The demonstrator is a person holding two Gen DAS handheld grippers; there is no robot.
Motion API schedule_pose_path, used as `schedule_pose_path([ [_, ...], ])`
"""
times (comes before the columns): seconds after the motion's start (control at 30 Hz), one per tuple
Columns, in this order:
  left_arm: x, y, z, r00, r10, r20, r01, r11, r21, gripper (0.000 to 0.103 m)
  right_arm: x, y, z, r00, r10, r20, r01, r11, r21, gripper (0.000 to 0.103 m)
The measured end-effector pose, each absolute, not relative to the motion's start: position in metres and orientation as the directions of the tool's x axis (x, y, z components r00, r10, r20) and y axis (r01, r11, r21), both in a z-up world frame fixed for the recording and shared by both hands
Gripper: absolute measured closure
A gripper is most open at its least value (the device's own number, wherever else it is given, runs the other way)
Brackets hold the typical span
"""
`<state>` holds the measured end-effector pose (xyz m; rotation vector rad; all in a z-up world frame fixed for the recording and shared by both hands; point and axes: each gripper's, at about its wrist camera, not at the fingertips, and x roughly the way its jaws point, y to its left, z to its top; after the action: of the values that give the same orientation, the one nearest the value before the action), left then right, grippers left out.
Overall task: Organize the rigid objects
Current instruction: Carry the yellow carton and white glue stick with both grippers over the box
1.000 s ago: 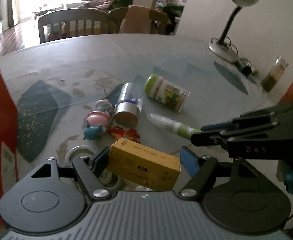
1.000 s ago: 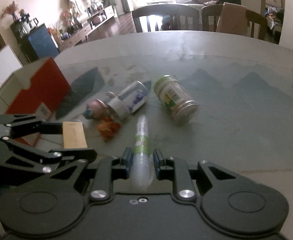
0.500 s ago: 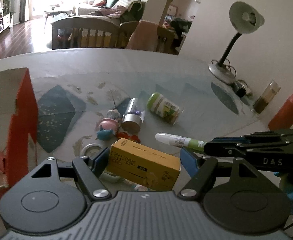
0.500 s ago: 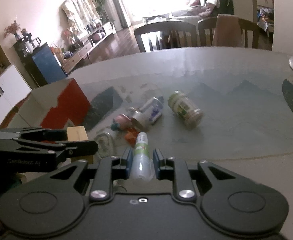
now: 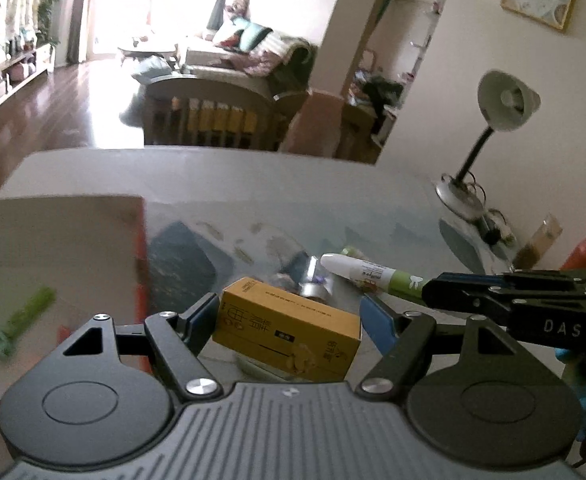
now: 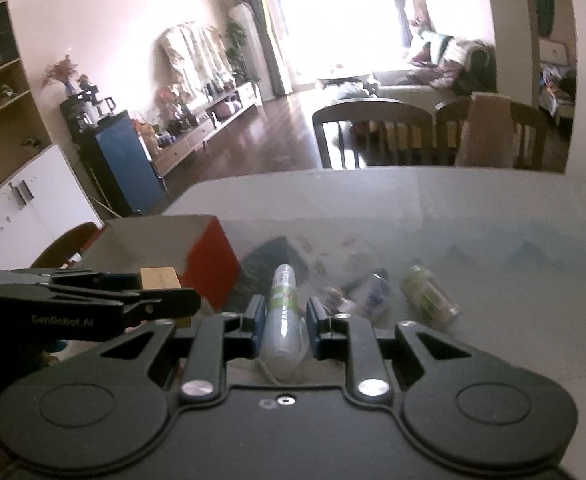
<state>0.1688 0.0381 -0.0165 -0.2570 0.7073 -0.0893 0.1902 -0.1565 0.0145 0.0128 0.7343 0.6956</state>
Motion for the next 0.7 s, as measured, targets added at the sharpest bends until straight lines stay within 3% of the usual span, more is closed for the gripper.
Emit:
schedule_pose_path([
  [0.7, 0.134, 0.178, -0.01, 0.762, -0.008, -0.647, -0.155, 0.968, -0.195, 0.026, 0.186, -0.012, 0.023, 0.495, 0.623, -0.606, -0.658, 0.724, 0.206, 0.086],
])
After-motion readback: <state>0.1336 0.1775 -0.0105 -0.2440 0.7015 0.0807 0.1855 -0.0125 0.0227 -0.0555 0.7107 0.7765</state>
